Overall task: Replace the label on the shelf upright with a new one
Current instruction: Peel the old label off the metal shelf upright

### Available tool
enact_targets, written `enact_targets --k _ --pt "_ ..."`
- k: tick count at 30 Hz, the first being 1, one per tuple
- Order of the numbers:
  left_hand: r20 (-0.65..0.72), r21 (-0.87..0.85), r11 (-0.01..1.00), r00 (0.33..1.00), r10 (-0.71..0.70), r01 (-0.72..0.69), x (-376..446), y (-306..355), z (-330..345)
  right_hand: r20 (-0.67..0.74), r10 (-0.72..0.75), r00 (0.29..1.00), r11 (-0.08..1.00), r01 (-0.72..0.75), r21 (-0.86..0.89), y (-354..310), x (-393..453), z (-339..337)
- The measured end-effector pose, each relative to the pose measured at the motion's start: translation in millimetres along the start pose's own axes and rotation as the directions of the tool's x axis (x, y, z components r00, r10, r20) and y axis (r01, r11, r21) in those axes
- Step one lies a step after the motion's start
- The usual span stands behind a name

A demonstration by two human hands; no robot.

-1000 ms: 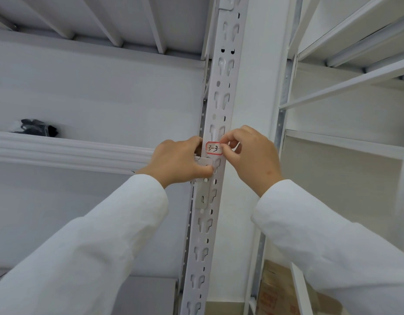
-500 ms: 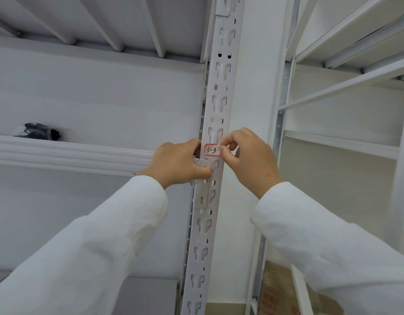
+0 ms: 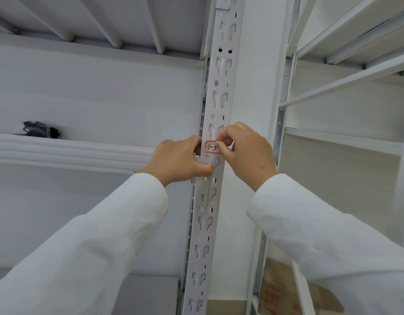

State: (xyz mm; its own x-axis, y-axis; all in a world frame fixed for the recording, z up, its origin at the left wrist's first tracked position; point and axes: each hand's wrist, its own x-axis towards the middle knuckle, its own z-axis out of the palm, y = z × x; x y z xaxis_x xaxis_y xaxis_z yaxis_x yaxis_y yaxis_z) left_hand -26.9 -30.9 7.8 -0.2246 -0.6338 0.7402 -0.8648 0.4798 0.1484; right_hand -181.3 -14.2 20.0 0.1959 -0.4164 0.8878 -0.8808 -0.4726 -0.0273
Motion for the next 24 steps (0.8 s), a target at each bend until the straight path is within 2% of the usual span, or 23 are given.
enact_targets --k 6,11,17,24 --pt "-0.01 0.002 1.0 1.0 0.017 -0.017 -1.3 1.1 -1.1 -0.026 0.003 1.0 1.0 -0.003 -0.005 2.5 -3.0 3.1" --pt "-0.008 0.001 1.0 1.0 0.011 -0.011 -1.8 2.6 -1.6 0.06 0.006 0.998 1.0 -0.007 0.005 1.0 -7.7 5.1" --pt "0.002 0.0 1.0 1.0 0.03 -0.03 -0.8 0.1 -1.1 -0.092 0.003 0.996 0.994 0.007 0.108 12.0 -9.1 5.9" --pt "-0.015 0.005 0.999 0.999 0.039 -0.039 -0.5 -0.8 0.3 -0.102 -0.106 0.989 0.994 0.105 -0.009 9.3 -5.1 9.1"
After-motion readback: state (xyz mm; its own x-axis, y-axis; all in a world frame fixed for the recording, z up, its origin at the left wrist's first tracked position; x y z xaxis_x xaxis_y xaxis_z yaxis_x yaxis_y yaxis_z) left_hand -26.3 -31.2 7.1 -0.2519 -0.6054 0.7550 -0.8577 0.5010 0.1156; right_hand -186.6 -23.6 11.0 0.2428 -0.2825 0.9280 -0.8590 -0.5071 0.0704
